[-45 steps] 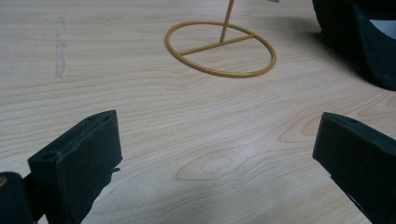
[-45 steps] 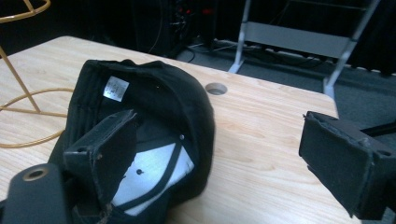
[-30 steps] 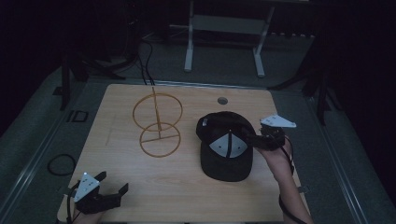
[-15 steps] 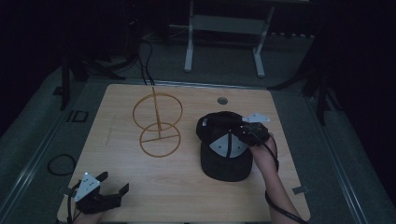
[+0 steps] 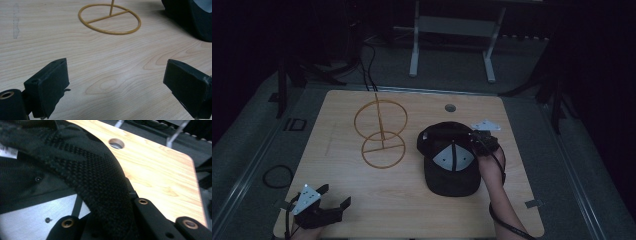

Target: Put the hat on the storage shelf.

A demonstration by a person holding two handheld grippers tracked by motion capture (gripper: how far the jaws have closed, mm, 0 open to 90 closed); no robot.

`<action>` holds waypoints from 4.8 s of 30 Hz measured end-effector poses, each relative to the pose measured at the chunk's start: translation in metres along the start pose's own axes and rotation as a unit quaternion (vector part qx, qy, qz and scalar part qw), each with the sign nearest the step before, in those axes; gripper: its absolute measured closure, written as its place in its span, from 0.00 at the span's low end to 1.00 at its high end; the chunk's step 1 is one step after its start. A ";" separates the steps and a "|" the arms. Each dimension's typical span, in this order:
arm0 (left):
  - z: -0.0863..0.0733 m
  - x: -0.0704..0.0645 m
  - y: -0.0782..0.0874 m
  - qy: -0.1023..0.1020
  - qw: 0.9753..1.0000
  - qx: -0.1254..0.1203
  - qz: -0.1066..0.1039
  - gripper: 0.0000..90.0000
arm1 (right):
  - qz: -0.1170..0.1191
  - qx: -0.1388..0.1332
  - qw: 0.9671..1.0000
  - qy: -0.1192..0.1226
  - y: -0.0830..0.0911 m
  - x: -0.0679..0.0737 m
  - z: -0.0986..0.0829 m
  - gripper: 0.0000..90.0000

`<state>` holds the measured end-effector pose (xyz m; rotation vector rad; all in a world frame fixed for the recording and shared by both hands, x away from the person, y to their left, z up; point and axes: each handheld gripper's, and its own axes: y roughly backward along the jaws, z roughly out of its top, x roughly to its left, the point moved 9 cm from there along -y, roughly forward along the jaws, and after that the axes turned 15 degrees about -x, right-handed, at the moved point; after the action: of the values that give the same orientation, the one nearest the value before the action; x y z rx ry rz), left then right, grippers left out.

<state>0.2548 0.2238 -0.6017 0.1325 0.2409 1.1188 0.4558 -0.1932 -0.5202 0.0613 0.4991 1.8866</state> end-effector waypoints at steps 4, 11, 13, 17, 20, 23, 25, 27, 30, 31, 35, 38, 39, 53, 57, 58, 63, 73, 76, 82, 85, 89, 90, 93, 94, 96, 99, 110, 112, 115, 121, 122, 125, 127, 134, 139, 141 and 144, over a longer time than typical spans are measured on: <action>0.000 -0.002 -0.001 0.002 1.000 -0.001 -0.007 0.08 | 0.013 -0.024 1.000 -0.014 0.007 0.007 0.012 0.99; 0.003 -0.007 -0.002 0.004 1.000 -0.005 -0.011 0.08 | 0.032 -0.063 0.997 -0.016 0.024 0.019 0.041 0.99; 0.005 -0.012 -0.003 0.006 1.000 -0.009 -0.018 0.08 | 0.040 -0.074 0.996 -0.018 0.029 0.023 0.049 0.99; 0.010 -0.026 -0.006 0.014 0.999 -0.017 -0.035 0.10 | 0.048 -0.094 0.994 -0.016 0.038 0.029 0.064 0.99; 0.017 -0.040 -0.010 0.005 0.998 -0.017 -0.052 0.10 | 0.056 -0.106 0.993 -0.013 0.046 0.032 0.074 0.99; 0.023 -0.058 -0.014 0.002 0.997 -0.015 -0.077 0.10 | 0.062 -0.119 0.991 -0.001 0.056 0.035 0.087 0.99; 0.028 -0.070 -0.019 0.003 0.995 -0.010 -0.095 0.10 | 0.061 -0.121 0.991 0.005 0.058 0.035 0.090 0.99; 0.034 -0.078 -0.022 0.004 0.994 -0.012 -0.105 0.10 | 0.062 -0.128 0.990 0.006 0.063 0.034 0.095 0.99; 0.046 -0.090 -0.029 -0.006 0.994 -0.019 -0.112 0.11 | 0.062 -0.136 0.989 0.008 0.071 0.033 0.101 0.99; 0.050 -0.093 -0.031 -0.010 0.993 -0.021 -0.115 0.11 | 0.063 -0.138 0.988 0.009 0.074 0.034 0.103 0.99; 0.065 -0.104 -0.039 -0.021 0.991 -0.031 -0.126 0.11 | 0.066 -0.151 0.986 0.012 0.084 0.035 0.107 0.99; 0.074 -0.111 -0.046 -0.023 0.990 -0.034 -0.131 0.11 | 0.071 -0.161 0.984 0.012 0.091 0.038 0.108 0.99; 0.076 -0.113 -0.048 -0.025 0.990 -0.034 -0.133 0.11 | 0.070 -0.161 0.984 0.012 0.092 0.038 0.108 0.99; 0.115 -0.160 -0.079 -0.047 0.983 -0.045 -0.169 0.13 | 0.095 -0.198 0.976 0.013 0.119 0.052 0.119 0.99; 0.124 -0.168 -0.087 -0.054 0.982 -0.047 -0.174 0.15 | 0.101 -0.198 0.975 0.017 0.121 0.056 0.118 0.99; 0.124 -0.169 -0.089 -0.056 0.982 -0.045 -0.177 0.16 | 0.103 -0.198 0.975 0.019 0.122 0.057 0.117 0.99; 0.126 -0.174 -0.103 -0.051 0.982 -0.031 -0.182 0.17 | 0.121 -0.204 0.971 0.018 0.126 0.063 0.117 0.99; 0.137 -0.175 -0.108 -0.035 0.981 -0.054 -0.182 0.45 | 0.196 -0.237 0.951 0.028 0.150 0.081 0.119 0.99; 0.143 -0.172 -0.108 -0.028 0.983 -0.061 -0.171 0.69 | 0.200 -0.235 0.951 0.037 0.151 0.084 0.116 0.99; 0.151 -0.166 -0.112 -0.025 0.987 -0.065 -0.146 0.98 | 0.200 -0.227 0.953 0.038 0.152 0.088 0.108 0.99; 0.153 -0.168 -0.113 -0.030 0.986 -0.069 -0.146 0.99 | 0.197 -0.228 0.953 0.039 0.155 0.088 0.104 0.99; 0.155 -0.171 -0.112 -0.041 0.985 -0.069 -0.152 0.99 | 0.192 -0.230 0.953 0.036 0.158 0.086 0.099 0.99; 0.156 -0.172 -0.112 -0.042 0.985 -0.067 -0.156 0.99 | 0.191 -0.230 0.954 0.033 0.159 0.085 0.097 0.99; 0.159 -0.175 -0.111 -0.043 0.984 -0.071 -0.158 0.99 | 0.185 -0.237 0.953 0.033 0.163 0.084 0.092 0.97; 0.161 -0.175 -0.111 -0.043 0.984 -0.073 -0.157 0.99 | 0.185 -0.238 0.953 0.032 0.164 0.083 0.089 0.96; 0.165 -0.176 -0.110 -0.038 0.984 -0.075 -0.160 0.99 | 0.185 -0.237 0.953 0.032 0.167 0.082 0.085 0.93; 0.173 -0.179 -0.109 -0.034 0.983 -0.076 -0.165 0.99 | 0.181 -0.236 0.954 0.038 0.171 0.081 0.078 0.88; 0.202 -0.192 -0.110 -0.060 0.980 -0.086 -0.168 0.99 | 0.194 -0.233 0.953 0.029 0.182 0.078 0.057 0.60; 0.207 -0.192 -0.109 -0.063 0.980 -0.090 -0.167 0.99 | 0.198 -0.228 0.953 0.029 0.185 0.078 0.053 0.54; 0.213 -0.194 -0.108 -0.070 0.979 -0.096 -0.167 0.99 | 0.213 -0.223 0.951 0.032 0.189 0.081 0.046 0.48; 0.218 -0.194 -0.105 -0.085 0.978 -0.101 -0.164 1.00 | 0.248 -0.210 0.945 0.047 0.200 0.088 0.029 0.34; 0.219 -0.193 -0.104 -0.085 0.977 -0.102 -0.166 0.99 | 0.257 -0.210 0.942 0.047 0.204 0.089 0.027 0.33; 0.221 -0.191 -0.102 -0.082 0.975 -0.109 -0.177 0.99 | 0.279 -0.208 0.936 0.050 0.215 0.090 0.021 0.31; 0.221 -0.190 -0.100 -0.086 0.972 -0.109 -0.187 0.99 | 0.288 -0.214 0.932 0.058 0.224 0.088 0.020 0.31; 0.212 -0.194 -0.092 -0.120 0.954 -0.083 -0.263 0.99 | 0.268 -0.248 0.928 0.075 0.240 0.060 0.035 0.47; 0.205 -0.205 -0.078 -0.150 0.909 -0.111 -0.373 0.99 | 0.277 -0.252 0.922 0.095 0.239 0.059 0.041 0.50; 0.201 -0.207 -0.075 -0.147 0.895 -0.105 -0.408 0.99 | 0.301 -0.249 0.914 0.105 0.241 0.071 0.043 0.50; 0.200 -0.208 -0.075 -0.140 0.888 -0.104 -0.425 0.99 | 0.320 -0.248 0.905 0.128 0.243 0.084 0.045 0.50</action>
<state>0.2850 0.0069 -0.3996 -0.0114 -0.0891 0.2330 0.2214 -0.1716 -0.4062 -0.4133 0.1566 2.6398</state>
